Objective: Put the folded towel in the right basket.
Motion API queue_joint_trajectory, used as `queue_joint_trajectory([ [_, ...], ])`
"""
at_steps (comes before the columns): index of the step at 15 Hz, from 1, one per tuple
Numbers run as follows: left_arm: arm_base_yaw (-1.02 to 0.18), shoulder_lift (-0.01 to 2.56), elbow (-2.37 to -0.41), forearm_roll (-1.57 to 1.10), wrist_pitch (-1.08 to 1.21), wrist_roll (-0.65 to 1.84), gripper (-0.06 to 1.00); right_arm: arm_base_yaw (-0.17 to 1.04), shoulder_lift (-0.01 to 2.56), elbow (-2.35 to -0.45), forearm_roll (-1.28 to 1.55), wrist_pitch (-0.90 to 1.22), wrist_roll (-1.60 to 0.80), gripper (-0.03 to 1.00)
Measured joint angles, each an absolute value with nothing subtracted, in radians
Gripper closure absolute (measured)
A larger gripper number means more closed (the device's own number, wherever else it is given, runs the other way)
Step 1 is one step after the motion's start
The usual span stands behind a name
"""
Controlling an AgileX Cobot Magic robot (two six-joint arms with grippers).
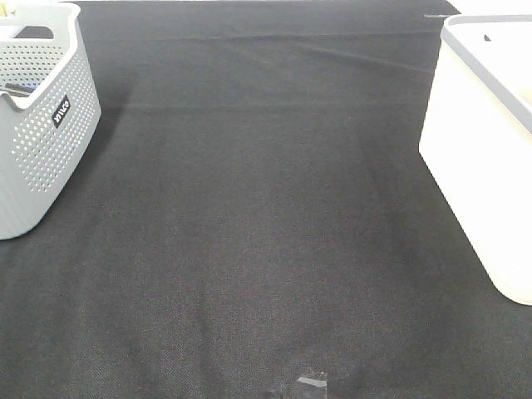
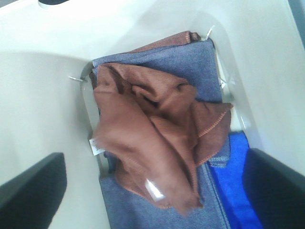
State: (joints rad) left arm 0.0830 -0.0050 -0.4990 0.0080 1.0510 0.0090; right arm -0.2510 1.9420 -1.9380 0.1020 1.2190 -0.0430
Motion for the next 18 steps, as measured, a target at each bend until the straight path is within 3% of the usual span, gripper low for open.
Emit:
queue_joint_trajectory([
  [6,0.083,-0.005,-0.499,0.008,1.051,0.009,-0.04,-0.249,1.943,-1.938,0.072,1.219,-0.046,-0.02],
  [13,0.083,-0.005,-0.499,0.008,1.051,0.009,-0.04,-0.009,1.810,-1.916,-0.034,1.219,0.074,-0.02],
  [18,0.083,-0.005,-0.499,0.008,1.051,0.009,-0.04,0.161,1.510,-1.528,-0.155,1.217,0.162,-0.02],
])
